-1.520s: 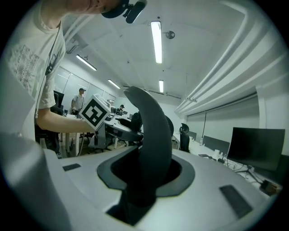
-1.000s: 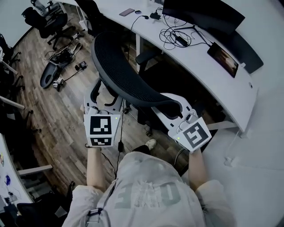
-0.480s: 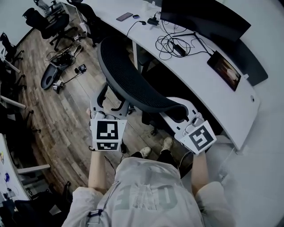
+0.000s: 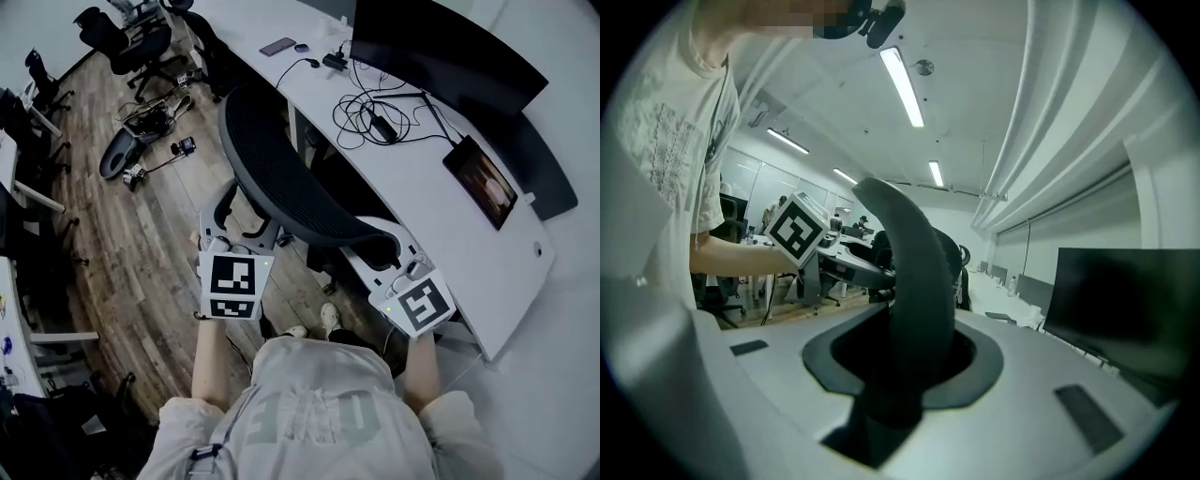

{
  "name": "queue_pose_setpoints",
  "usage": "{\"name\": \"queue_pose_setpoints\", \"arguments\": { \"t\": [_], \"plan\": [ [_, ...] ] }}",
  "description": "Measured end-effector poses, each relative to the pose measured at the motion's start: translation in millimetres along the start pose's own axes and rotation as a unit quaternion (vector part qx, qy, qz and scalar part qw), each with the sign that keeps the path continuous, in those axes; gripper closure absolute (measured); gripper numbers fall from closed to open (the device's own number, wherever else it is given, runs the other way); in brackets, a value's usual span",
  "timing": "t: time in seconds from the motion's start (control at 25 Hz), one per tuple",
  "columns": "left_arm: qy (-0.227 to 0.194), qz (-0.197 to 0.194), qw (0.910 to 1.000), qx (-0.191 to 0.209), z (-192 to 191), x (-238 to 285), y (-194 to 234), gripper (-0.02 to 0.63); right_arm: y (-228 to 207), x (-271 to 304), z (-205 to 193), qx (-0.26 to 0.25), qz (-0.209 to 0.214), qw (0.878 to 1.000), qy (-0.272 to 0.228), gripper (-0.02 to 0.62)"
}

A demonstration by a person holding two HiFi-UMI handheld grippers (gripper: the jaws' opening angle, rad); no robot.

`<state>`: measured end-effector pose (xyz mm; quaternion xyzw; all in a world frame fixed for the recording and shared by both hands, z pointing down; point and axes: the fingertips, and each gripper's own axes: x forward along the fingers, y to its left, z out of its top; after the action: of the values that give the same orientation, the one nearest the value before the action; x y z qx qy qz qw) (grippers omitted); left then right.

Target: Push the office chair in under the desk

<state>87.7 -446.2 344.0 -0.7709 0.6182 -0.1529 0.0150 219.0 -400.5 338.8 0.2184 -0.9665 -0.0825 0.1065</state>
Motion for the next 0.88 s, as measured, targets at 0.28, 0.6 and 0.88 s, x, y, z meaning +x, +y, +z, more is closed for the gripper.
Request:
{"name": "queue_pose_setpoints", "arguments": {
  "t": [0.28,0.6,0.88],
  "plan": [
    [0.001,0.007,1.0000,0.000,10,24,-14,0.287,-29,-9,-7,0.001,0.007,1.000,-0.001,0.480],
    [-0.003,0.018,0.9998,-0.004,19,47,-27,0.287,-56,-17,-13,0.000,0.014,1.000,-0.003,0.480],
    [-0.006,0.021,0.9997,-0.007,28,64,-39,0.287,-79,-25,-18,-0.001,0.017,1.000,0.001,0.479]
  ]
}}
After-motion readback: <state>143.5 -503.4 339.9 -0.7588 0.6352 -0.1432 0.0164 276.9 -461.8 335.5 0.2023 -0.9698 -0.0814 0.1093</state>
